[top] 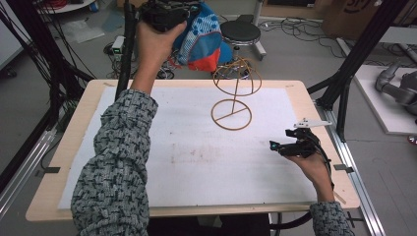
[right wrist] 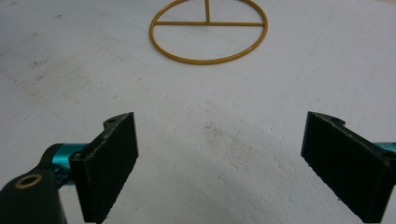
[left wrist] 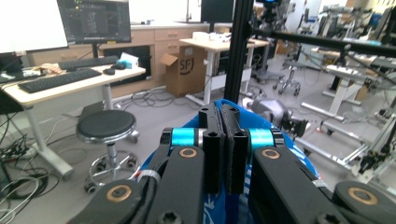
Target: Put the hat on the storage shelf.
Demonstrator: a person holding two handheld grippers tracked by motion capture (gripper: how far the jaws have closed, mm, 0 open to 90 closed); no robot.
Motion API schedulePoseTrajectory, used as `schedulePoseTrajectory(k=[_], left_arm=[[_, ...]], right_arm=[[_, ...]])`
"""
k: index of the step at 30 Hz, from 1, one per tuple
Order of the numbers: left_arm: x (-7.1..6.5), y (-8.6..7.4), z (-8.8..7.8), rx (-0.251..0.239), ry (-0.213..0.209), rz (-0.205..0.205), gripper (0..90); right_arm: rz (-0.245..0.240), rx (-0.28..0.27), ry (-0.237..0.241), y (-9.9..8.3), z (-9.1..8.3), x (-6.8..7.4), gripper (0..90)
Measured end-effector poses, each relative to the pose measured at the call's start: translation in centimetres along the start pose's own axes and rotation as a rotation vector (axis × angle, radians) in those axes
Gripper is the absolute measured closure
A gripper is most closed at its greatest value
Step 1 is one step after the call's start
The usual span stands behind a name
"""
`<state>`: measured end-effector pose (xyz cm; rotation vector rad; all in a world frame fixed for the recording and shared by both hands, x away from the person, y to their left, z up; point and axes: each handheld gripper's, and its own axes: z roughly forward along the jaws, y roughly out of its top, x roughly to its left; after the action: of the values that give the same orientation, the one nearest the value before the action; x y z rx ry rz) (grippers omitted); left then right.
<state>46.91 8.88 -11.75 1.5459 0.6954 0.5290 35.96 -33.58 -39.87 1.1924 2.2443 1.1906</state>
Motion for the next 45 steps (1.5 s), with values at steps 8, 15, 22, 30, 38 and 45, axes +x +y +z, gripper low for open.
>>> schedulePoseTrajectory(k=[8, 15, 22, 30, 38, 45], left_arm=[[-0.4, -0.9, 2.3, -0.001, -0.027, -0.043, 88.0], [-1.6, -1.3, 4.0, -0.034, -0.065, -0.047, 88.0], [-1.7, -0.8, 4.0, -0.055, -0.056, -0.045, 88.0], [-1.9, -0.4, 4.2, -0.1, -0.082, -0.08, 88.0], [-3.0, -1.2, 6.2, -0.077, -0.12, -0.072, 88.0], [-4.0, -2.9, 8.5, 0.02, -0.129, -0.024, 87.9]], right_arm=[[-0.007, 0.002, 0.007, 0.0, 0.0, 0.1, 10.8], [-0.006, 0.006, 0.011, -0.1, 0.1, 0.1, 10.8], [-0.004, 0.01, 0.017, -0.1, 0.1, 0.1, 10.8], [-0.003, 0.014, 0.027, -0.1, 0.1, 0.2, 10.8], [-0.006, 0.012, 0.034, -0.1, 0.0, 0.2, 10.8], [0.002, 0.013, 0.036, -0.3, -0.3, 0.1, 10.8]])
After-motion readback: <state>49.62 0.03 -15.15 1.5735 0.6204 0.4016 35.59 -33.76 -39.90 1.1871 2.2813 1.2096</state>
